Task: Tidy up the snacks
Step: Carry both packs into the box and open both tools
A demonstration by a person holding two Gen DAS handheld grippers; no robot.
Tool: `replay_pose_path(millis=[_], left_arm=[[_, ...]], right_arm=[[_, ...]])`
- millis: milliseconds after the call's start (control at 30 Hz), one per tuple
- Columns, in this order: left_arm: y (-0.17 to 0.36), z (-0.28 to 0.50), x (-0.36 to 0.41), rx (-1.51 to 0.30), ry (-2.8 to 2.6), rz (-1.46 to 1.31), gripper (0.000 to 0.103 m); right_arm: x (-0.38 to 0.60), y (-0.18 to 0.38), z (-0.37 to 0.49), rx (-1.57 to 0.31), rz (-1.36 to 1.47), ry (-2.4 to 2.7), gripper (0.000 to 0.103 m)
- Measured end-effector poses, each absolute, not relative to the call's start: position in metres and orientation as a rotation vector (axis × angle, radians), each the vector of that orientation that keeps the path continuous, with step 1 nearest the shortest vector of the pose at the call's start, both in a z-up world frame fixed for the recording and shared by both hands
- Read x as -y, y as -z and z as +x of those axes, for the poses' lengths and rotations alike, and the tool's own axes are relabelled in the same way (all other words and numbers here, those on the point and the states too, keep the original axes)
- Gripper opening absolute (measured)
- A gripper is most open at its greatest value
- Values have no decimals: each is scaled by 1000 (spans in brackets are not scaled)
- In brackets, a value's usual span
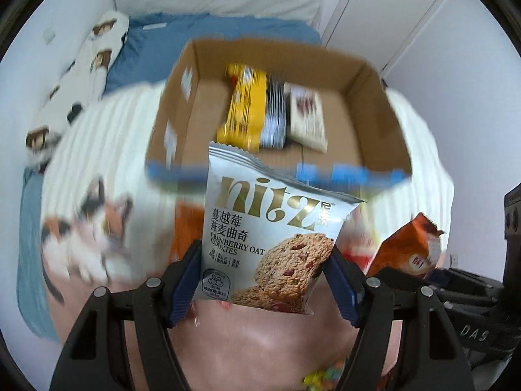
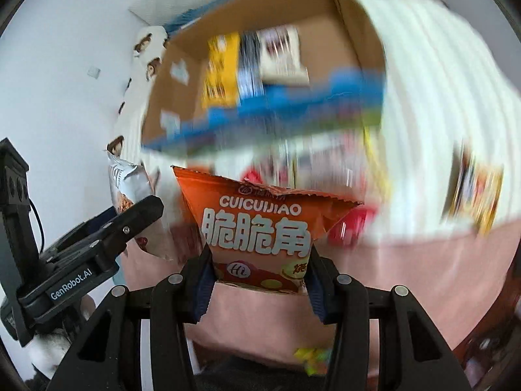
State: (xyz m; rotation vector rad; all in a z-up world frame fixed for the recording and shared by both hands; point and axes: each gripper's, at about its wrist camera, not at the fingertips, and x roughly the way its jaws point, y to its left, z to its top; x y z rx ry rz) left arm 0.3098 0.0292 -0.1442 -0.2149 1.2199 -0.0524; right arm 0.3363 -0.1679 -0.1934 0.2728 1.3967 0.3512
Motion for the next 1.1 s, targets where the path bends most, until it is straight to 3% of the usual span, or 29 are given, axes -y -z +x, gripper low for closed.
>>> replay_pose_path(millis=[200, 533, 1100], left_arm=[[118, 397, -46, -1217, 31, -125, 70], [171, 522, -75, -1414, 12, -51, 70], [226, 579, -89, -1569, -30, -4, 70]], right_arm=[[171, 157, 447, -1367, 173, -297, 51], [173, 194, 591, -1542, 55, -211, 51], [148, 268, 647, -1676, 17, -134, 52]])
